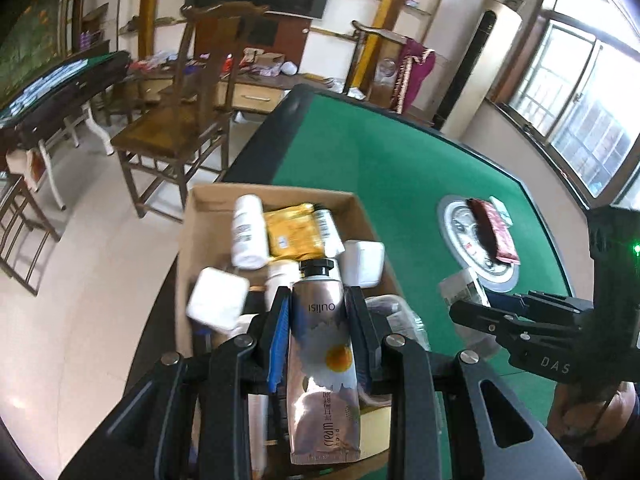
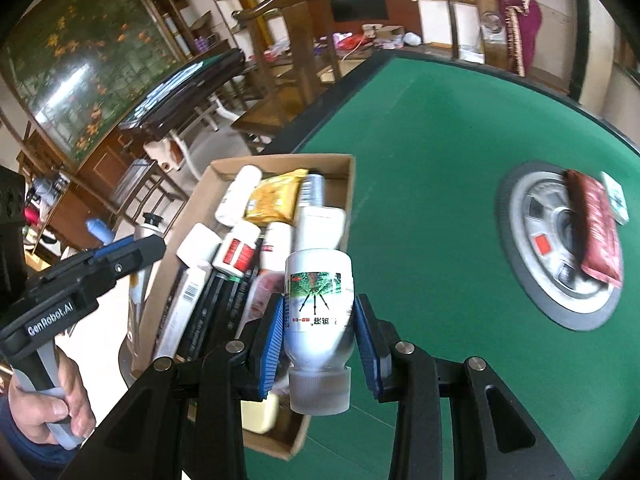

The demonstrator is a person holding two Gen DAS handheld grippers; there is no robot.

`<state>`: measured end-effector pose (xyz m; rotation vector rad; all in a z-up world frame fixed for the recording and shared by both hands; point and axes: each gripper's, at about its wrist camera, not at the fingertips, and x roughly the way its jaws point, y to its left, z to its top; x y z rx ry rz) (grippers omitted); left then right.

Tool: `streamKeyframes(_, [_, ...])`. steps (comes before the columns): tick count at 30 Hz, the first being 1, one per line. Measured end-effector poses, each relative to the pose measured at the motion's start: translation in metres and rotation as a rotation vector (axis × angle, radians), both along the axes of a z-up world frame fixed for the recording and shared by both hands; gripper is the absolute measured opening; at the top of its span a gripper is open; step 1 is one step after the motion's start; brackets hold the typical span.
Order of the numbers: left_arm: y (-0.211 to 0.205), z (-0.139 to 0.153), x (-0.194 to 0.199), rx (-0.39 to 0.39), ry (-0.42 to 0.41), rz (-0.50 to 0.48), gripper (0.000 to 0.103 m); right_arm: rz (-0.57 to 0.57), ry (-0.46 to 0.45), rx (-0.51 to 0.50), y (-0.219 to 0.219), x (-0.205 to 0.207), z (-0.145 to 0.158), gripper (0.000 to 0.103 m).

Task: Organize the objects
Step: 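Lower the tube and bottle into the cardboard tray and open both tools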

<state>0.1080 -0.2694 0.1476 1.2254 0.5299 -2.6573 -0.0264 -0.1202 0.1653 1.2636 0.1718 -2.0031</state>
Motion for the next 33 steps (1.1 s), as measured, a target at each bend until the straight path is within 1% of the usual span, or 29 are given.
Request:
streamKeyframes(4, [-0.014,-0.008,0.003,0.013,-0.017,0.017,0.027,0.027,-0.002,0.004,-0.028,-0.003,-0.002,0.038])
streamKeyframes(7, [-0.021,-0.014,0.002,0.027,-0.027,0.019,0.027,0.029,-0.024,-0.004,-0.046,-0.014,-0.004,0.038])
streamKeyframes(12, [-0.018,-0.02,-0.004,0.041,-0.041,-0.004,0.027,0.03,-0.04,0.012,-0.076,-0.033,-0.011,0.038])
streamKeyframes(16, [-0.013,-0.026,-0.005,0.051,-0.053,-0.028,0.027,0.026,-0.03,0.03,-0.097,-0.045,-0.015,0.038])
streamKeyframes(22, [-0.01,-0.033,-0.005,0.068,-0.063,-0.051,0.027,0.011,-0.032,0.065,-0.123,-0.062,-0.028,0.038])
streamKeyframes(28, [-0.005,-0.038,-0.006,0.068,-0.079,-0.078,0.027,0.003,-0.031,0.104,-0.133,-0.068,-0.04,0.038])
streamKeyframes(30, [-0.007,-0.039,-0.006,0.072,-0.082,-0.077,0.027,0.003,-0.021,0.122,-0.135,-0.069,-0.042,0.04])
streamKeyframes(32, [-0.007,-0.04,-0.008,0.08,-0.087,-0.078,0.027,0.015,-0.032,0.126,-0.136,-0.071,-0.043,0.042])
streamKeyframes(33, [-0.007,-0.04,-0.008,0.082,-0.089,-0.077,0.027,0.021,-0.043,0.131,-0.135,-0.071,-0.044,0.049])
